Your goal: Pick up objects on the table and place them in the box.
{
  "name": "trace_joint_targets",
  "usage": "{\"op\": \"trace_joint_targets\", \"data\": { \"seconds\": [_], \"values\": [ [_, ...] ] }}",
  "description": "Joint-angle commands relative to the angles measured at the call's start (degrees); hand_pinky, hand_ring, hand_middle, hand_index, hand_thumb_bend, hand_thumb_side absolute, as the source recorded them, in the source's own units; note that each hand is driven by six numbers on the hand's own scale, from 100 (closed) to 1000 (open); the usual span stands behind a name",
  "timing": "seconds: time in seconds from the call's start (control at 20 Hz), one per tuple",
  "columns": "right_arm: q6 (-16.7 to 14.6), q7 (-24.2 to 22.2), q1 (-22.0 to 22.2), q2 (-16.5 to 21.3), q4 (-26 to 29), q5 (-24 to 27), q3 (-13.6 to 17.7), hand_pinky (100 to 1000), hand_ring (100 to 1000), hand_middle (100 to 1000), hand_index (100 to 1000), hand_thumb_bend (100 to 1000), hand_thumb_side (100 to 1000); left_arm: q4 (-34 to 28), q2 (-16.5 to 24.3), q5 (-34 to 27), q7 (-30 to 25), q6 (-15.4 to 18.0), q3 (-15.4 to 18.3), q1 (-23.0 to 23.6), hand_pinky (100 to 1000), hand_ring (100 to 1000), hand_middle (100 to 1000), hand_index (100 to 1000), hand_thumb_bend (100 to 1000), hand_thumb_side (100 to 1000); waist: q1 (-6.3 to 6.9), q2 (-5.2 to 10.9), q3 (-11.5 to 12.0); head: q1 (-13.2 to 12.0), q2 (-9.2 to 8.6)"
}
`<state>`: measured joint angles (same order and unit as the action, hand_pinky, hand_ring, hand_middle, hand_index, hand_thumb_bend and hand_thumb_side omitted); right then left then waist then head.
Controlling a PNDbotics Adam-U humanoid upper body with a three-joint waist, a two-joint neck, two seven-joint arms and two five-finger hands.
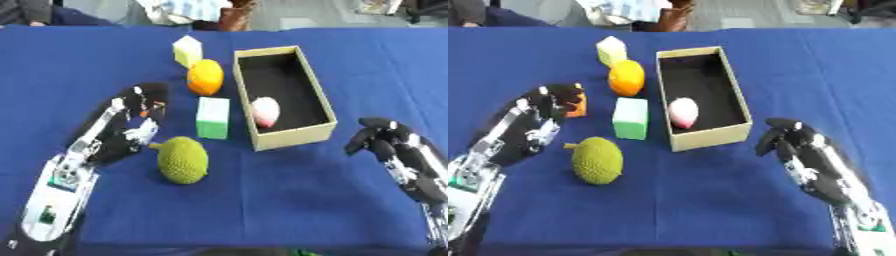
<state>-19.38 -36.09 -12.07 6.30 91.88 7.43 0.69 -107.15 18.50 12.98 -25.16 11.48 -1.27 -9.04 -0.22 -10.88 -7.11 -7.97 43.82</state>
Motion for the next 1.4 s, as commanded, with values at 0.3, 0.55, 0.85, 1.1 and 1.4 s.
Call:
{"op": "trace_joint_targets", "data": {
  "seconds": [0.3, 0.55, 0.85, 1.1, 1.4],
  "values": [
    [-0.11, -0.03, -0.06, 0.93, 1.20, -0.40, 0.29, 586, 613, 584, 834, 100, 470, -1.68, 15.28, 17.04, -8.06, 8.19, -6.87, -5.73, 837, 825, 814, 930, 100, 385, 1.29, 2.21, -0.36, 0.06, 0.30],
    [-0.21, -0.03, 0.05, 1.10, 1.06, -0.44, 0.23, 586, 613, 584, 834, 100, 470, 1.54, 19.28, 22.67, -9.77, 12.35, -11.85, -9.56, 835, 817, 808, 933, 161, 526, 1.34, 2.24, -0.51, -0.49, 0.30],
    [-0.25, 0.04, 0.10, 1.21, 0.99, -0.46, 0.20, 587, 613, 584, 834, 100, 470, 3.97, 21.60, 26.17, -11.79, 14.86, -14.36, -12.06, 834, 796, 802, 935, 299, 690, 1.39, 2.26, -0.47, -0.63, 0.30],
    [-0.24, 0.03, 0.11, 1.26, 0.92, -0.46, 0.14, 587, 613, 584, 835, 100, 470, 5.68, 21.93, 28.62, -13.17, 15.72, -15.78, -12.86, 832, 788, 801, 940, 361, 771, 1.41, 2.34, -0.41, -0.74, 0.30],
    [-0.26, 0.02, 0.13, 1.31, 0.81, -0.49, 0.10, 587, 611, 584, 835, 100, 470, 7.68, 21.43, 31.42, -14.04, 16.13, -16.41, -12.90, 789, 720, 740, 904, 364, 721, 1.37, 2.33, -0.40, -0.54, 0.30]
  ]
}}
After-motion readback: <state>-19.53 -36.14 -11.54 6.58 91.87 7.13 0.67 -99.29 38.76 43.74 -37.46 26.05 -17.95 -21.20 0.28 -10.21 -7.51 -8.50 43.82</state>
